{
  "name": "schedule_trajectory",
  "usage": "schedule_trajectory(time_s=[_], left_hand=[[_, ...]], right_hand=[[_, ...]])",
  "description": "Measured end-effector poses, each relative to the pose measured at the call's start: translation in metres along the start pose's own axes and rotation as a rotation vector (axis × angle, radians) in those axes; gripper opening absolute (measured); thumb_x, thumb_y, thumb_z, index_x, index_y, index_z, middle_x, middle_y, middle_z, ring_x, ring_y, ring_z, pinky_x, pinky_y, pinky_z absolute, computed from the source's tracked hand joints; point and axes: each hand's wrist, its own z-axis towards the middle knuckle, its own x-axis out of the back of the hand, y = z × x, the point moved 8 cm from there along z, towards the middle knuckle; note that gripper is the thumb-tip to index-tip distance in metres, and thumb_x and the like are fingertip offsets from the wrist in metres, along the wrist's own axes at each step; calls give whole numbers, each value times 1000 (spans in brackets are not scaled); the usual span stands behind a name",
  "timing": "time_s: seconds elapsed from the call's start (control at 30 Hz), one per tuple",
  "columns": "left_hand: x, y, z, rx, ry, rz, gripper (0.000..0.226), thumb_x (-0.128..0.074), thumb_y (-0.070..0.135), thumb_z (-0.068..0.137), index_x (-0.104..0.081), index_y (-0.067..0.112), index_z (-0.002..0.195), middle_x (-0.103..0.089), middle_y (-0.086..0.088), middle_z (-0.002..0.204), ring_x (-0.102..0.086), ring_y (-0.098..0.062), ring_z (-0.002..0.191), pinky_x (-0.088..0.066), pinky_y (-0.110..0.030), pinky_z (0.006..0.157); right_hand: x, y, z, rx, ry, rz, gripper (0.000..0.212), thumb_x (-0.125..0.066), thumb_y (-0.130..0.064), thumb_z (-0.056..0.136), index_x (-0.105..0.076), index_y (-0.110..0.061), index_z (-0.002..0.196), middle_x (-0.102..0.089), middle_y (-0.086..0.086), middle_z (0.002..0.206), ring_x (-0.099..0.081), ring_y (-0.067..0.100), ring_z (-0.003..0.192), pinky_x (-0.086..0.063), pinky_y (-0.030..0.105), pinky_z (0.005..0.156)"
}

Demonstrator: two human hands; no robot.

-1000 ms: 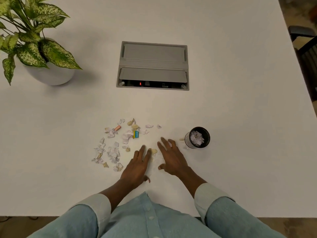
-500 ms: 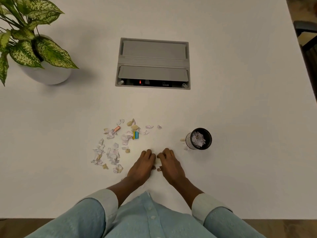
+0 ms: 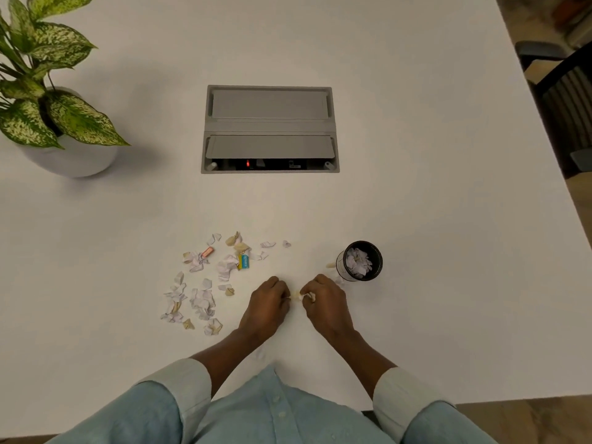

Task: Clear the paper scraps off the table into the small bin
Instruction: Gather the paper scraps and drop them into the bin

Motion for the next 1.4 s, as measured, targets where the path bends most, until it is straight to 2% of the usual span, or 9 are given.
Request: schedule_trajectory(time_s=[0.17,0.3,0.6,0.87,1.0,1.17,1.27,1.33,1.4], left_hand=[[29,66,24,-78,110,-178,14,-72,10,91,-63,16,83,-58,4,82,-49,-6,68,-34,-15,61],[35,121,49,-150,101,-233,13,-71,9,89,-63,16,82,-59,2,83,-51,-10,69,-34,-17,60],[16,180,80,-260,-57,-125,20,-77,7,81,-66,6,97,-65,-11,97,-54,-22,83,-43,-35,70],[28,156,71,-219,-42,-59,39,-65,7,86,-63,15,124,-66,-1,128,-59,-23,117,-54,-43,92],[32,105,56,-147,-29,42,39,-62,8,88,-60,21,125,-60,4,132,-54,-19,123,-54,-42,90],[28,42,30,-74,-116,216,47,-65,8,88,-56,15,133,-55,-4,139,-53,-27,127,-58,-45,83],[17,9,13,-69,-220,310,66,-69,21,94,-39,10,153,-37,-11,162,-35,-31,149,-51,-47,106],[5,-10,2,-98,-323,384,90,-72,37,95,-19,8,162,-7,-13,174,-6,-29,160,-30,-46,125],[-4,-21,-5,-142,-376,435,110,-76,44,90,-2,10,164,18,-10,172,15,-27,159,-9,-40,129]], right_hand=[[77,-1,-8,-74,291,122,15,-74,-3,81,-77,-16,87,-69,-3,95,-65,12,88,-52,27,76],[131,17,-8,-211,472,121,21,-79,-2,75,-77,-18,88,-73,2,95,-69,18,83,-51,27,76],[156,46,8,-300,351,101,19,-76,-11,82,-72,-15,100,-71,2,95,-65,17,83,-48,27,75],[168,46,-4,-252,512,181,23,-67,3,87,-72,-14,102,-72,2,103,-68,14,94,-52,24,80],[158,39,-14,-182,514,189,21,-69,0,86,-73,-17,97,-70,0,101,-68,13,89,-52,22,78],[122,24,-30,-75,427,193,22,-73,-3,84,-70,-22,95,-66,-4,102,-67,15,93,-59,33,74],[89,21,-34,-58,304,147,19,-70,-11,88,-67,-25,101,-62,-7,108,-65,13,99,-60,35,75],[65,19,-35,-42,204,21,22,-69,-13,88,-67,-22,108,-61,-4,113,-64,17,102,-58,38,76],[39,18,-33,-12,96,-166,32,-72,-15,87,-65,-17,118,-60,1,120,-62,21,108,-59,39,70]])
